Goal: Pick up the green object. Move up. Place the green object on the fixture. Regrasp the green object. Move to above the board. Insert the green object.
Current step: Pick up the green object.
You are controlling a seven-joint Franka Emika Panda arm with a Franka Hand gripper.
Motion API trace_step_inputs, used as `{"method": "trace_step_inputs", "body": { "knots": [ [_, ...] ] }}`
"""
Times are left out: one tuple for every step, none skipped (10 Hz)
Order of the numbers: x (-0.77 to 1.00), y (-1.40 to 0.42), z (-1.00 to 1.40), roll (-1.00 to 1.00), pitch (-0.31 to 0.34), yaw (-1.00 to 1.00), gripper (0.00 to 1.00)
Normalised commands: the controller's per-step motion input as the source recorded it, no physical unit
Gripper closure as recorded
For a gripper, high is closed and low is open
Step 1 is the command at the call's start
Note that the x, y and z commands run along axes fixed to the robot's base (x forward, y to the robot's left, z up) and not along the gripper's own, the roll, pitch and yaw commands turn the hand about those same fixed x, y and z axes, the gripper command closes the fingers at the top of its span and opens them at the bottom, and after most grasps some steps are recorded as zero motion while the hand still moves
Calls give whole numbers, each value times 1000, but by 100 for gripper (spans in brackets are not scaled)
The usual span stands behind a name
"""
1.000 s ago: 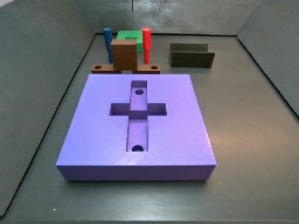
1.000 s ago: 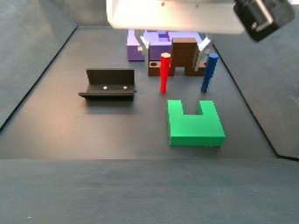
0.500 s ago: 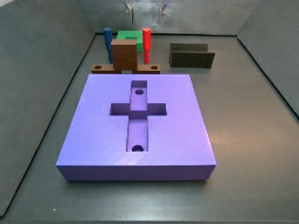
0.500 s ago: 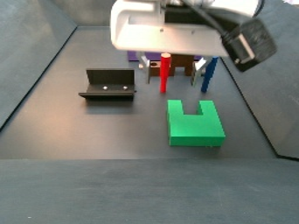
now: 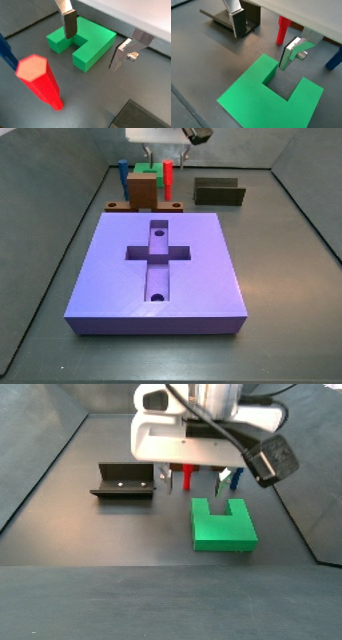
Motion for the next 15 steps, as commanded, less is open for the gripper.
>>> {"method": "trace_step_inputs", "body": {
  "knots": [
    [-97, 0, -471, -224, -151, 0, 0],
    [-109, 0, -406, -233, -154, 0, 0],
    [-60, 0, -329, -230, -141, 0, 0],
    [0, 37, -274, -199, -104, 0, 0],
    [0, 74, -229, -190, -83, 0, 0],
    [17, 120, -154, -170, -43, 0, 0],
    [0, 109, -163, -110, -33, 0, 0],
    [0, 80, -183, -84, -49, 0, 0],
    [0, 26, -186, -66, -49, 0, 0],
    [0, 0, -229, -47, -54, 0, 0],
    [37, 0, -49, 0, 0, 0, 0],
    [0, 0, 0, 0, 0, 0, 0],
    [0, 0, 0, 0, 0, 0, 100],
    [0, 0, 0, 0, 0, 0, 100],
    [0, 0, 0, 0, 0, 0, 100]
  ]
}}
